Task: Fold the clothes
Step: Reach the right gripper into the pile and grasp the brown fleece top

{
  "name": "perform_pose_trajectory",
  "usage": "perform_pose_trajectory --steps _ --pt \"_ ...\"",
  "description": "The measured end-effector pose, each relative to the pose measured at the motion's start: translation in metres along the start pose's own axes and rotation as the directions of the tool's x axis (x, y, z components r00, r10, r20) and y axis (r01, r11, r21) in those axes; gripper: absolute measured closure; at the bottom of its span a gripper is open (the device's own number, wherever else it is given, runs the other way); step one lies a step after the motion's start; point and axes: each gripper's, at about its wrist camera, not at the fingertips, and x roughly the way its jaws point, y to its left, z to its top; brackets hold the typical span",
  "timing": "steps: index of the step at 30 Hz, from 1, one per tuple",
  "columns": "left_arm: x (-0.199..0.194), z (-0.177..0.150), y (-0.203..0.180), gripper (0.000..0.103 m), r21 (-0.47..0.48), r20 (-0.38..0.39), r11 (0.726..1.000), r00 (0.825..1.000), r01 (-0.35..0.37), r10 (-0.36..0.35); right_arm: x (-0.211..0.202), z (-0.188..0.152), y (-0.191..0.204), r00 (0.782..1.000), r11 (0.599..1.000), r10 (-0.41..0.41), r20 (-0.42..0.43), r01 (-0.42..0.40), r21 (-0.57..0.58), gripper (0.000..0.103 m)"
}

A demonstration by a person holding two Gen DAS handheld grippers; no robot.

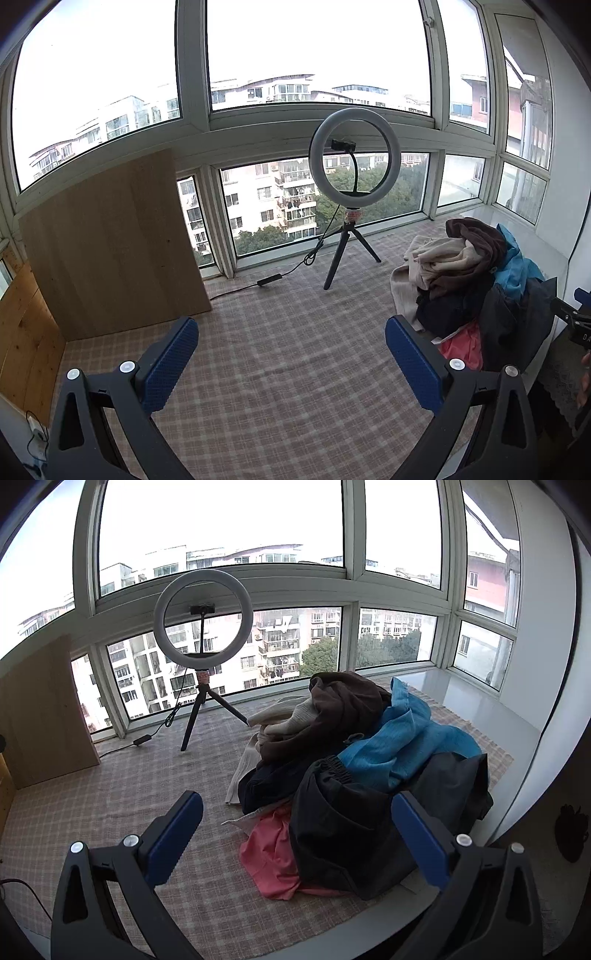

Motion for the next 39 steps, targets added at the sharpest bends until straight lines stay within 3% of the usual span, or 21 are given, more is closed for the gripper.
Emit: perform_pose_trajectory --steps 7,13,20,23,26,36,37,39 --pt "0.034 0.019 -0.04 0.001 -0.001 -0.015 0.999 0.999 0.044 -0.044 0.033 0.017 -0.094 0.995 0.994 -0.101 -0.012 0.101 0.036 0.0" --pt "0.06 0.029 -0.085 0.001 0.04 -0.06 0.996 0.995 0.085 -0.082 0.073 0.033 -0.151 0.994 0.992 -0.087 -0.065 0.092 0.087 0.0" --pt "0.079 0.039 -0.123 0.002 0.071 -0.083 0.992 0.991 0.106 -0.1 0.128 0.069 -0.138 0.997 1.0 -0.015 -0.071 0.013 -0.02 0.0" --pt "0.088 0.043 -0.131 0.011 0.083 -0.101 0.99 0.989 0.113 -0.104 0.164 0.089 -0.127 0.994 0.999 0.045 -0.095 -0.048 -0.025 0.0" --pt "0.1 0.048 -0.135 0.011 0.096 -0.122 0.99 0.989 0.099 -0.087 0.206 0.11 -0.116 0.989 0.996 0.077 -0.13 -0.082 -0.034 0.0" --pt "0.144 0.053 -0.135 0.008 0.106 -0.174 0.991 0.983 0.085 -0.065 0.284 0.131 -0.111 0.95 0.982 0.158 -0.268 -0.179 -0.054 0.0" --pt "0.148 0.052 -0.134 0.008 0.107 -0.183 0.991 0.981 0.084 -0.064 0.291 0.133 -0.11 0.945 0.98 0.166 -0.282 -0.189 -0.056 0.001" --pt "0.158 0.048 -0.133 0.008 0.11 -0.201 0.991 0.978 0.079 -0.056 0.307 0.137 -0.109 0.934 0.976 0.181 -0.309 -0.208 -0.058 0.033"
